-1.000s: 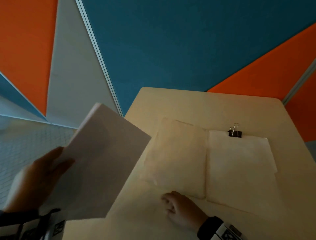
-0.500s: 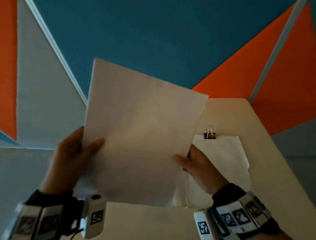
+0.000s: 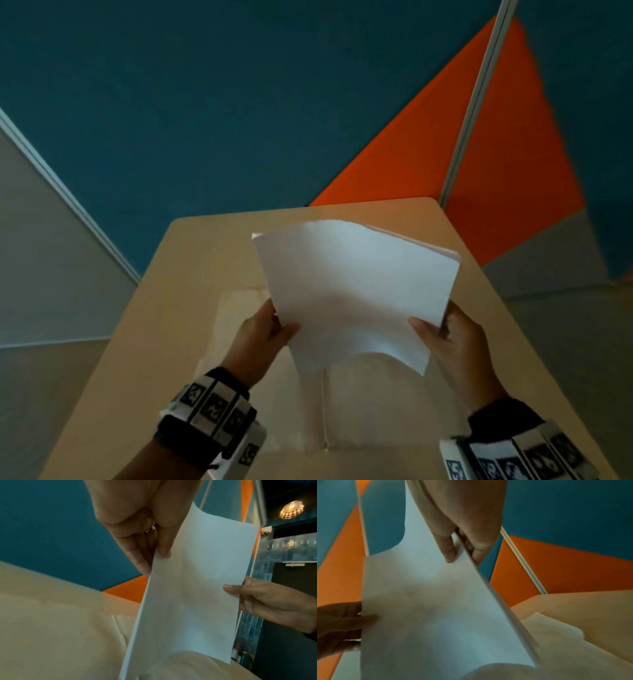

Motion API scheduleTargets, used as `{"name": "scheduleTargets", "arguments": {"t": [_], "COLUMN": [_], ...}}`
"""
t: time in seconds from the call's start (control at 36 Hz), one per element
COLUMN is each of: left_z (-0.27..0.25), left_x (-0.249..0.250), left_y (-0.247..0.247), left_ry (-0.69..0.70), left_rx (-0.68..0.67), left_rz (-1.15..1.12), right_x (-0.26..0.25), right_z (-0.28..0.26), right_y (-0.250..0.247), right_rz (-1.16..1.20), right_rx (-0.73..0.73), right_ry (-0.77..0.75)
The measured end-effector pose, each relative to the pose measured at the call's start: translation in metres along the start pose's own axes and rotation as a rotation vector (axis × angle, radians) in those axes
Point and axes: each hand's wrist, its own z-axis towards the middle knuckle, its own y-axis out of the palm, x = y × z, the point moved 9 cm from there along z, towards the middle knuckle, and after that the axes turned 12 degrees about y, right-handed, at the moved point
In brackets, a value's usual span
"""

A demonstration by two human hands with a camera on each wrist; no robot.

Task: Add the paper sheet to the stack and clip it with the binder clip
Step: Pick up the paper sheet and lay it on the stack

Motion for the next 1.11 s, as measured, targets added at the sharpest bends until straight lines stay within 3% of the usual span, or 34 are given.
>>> {"name": "scheduleTargets", "arguments": {"t": [0.14, 0.33, 0.44, 0.56, 0.67, 0.81, 0.89, 1.0, 1.11], "left_z": [0.014, 0.029, 0.051, 0.066, 0.067, 0.053, 0.042, 0.031, 0.033], "left_x": [-0.021, -0.012, 0.002, 0.002, -0.016, -0.042, -0.065, -0.08, -0.087], "left_y": [0.029, 0.06, 0.066, 0.076, 0.094, 0.122, 0.137, 0.148, 0.143], "left_ry": [-0.043, -0.128, -0.094, -0.15, -0.213, -0.238, -0.29, -0.31, -0.38], "left_rx": [-0.074, -0.201, -0.229, -0.311, -0.38, -0.468, -0.482, -0.484, -0.343], "left_rz": [-0.052, -0.199, -0.112, -0.216, -0.228, -0.183, -0.216, -0.196, -0.245], "right_x": [0.031, 0.066, 0.037, 0.028, 0.058, 0.117, 0.148, 0.159, 0.169], "right_z": [0.003, 0.015, 0.024, 0.05, 0.063, 0.063, 0.055, 0.052, 0.058], "right_y": [-0.004, -0.005, -0.008, -0.027, -0.022, -0.007, 0.004, 0.012, 0.007], "right_rz": [0.016, 0.022, -0.09, -0.107, -0.12, -0.218, -0.286, -0.378, -0.446], "right_rx": [-0.013, -0.045, -0.08, -0.063, -0.14, -0.197, -0.3, -0.362, -0.317], "right_ry": [0.085, 0.219, 0.114, 0.089, 0.146, 0.331, 0.445, 0.451, 0.473]}}
